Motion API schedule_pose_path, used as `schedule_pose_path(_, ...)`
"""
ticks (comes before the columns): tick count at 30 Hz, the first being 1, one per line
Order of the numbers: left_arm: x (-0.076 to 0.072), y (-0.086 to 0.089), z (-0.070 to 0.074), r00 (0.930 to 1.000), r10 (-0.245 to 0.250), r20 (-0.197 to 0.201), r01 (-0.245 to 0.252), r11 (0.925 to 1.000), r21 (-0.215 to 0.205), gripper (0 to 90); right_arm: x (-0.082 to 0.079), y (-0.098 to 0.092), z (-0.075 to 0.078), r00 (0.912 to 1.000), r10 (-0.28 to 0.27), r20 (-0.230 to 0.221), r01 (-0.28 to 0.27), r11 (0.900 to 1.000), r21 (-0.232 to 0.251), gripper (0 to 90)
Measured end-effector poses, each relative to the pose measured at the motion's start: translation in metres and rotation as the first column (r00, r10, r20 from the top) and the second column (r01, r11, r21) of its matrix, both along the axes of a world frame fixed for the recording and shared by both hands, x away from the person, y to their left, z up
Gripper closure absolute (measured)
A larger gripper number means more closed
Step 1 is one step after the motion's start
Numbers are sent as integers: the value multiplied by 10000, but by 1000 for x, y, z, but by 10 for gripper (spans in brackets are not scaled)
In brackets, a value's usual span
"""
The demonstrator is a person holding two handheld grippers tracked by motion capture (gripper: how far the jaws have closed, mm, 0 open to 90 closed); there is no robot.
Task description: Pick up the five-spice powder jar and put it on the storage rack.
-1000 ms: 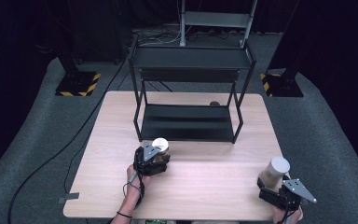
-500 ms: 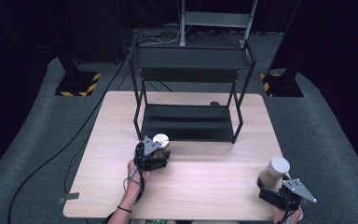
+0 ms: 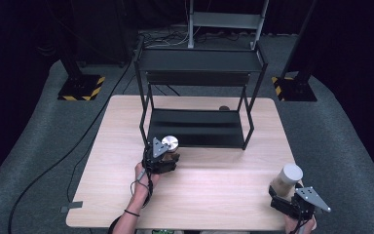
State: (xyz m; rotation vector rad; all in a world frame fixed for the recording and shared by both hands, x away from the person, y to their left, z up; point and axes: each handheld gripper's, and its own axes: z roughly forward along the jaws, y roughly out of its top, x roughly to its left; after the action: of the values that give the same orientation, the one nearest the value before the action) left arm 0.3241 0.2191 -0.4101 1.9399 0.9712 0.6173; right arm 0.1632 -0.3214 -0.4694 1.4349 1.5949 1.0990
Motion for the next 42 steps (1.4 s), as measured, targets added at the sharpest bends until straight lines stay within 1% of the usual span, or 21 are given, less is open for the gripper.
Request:
schedule_pose_path(14, 11, -3, 4, 10000, -14, -43, 14, 10000, -14, 314, 0, 0, 0, 10000, 6, -12, -6, 10000, -1, 0)
schedule_pose_path(20, 17, -6, 5, 9999, -74, -69, 75, 9999, 117, 314, 0, 0, 0, 10000, 9, -6, -9, 10000, 5, 0)
schedule_pose_path(28, 23, -8, 5, 9999, -61, -100, 63, 9998, 168, 313, 0, 0, 0, 10000, 13, -21, -13, 10000, 18, 0)
schedule_pose_path(31, 25, -7, 5, 9999, -47, -111, 48, 9999, 103, 313, 0, 0, 0, 10000, 21, -14, -21, 10000, 11, 0)
schedule_pose_path(33, 28, -5, 4, 9998, -73, -187, 72, 10000, -46, 313, 0, 0, 0, 10000, 19, -22, -19, 10000, 7, 0)
schedule_pose_path(42, 35, -7, 4, 9997, -36, -251, 35, 10000, -21, 313, 1, -1, 0, 10000, 22, -30, -22, 10000, 19, 0)
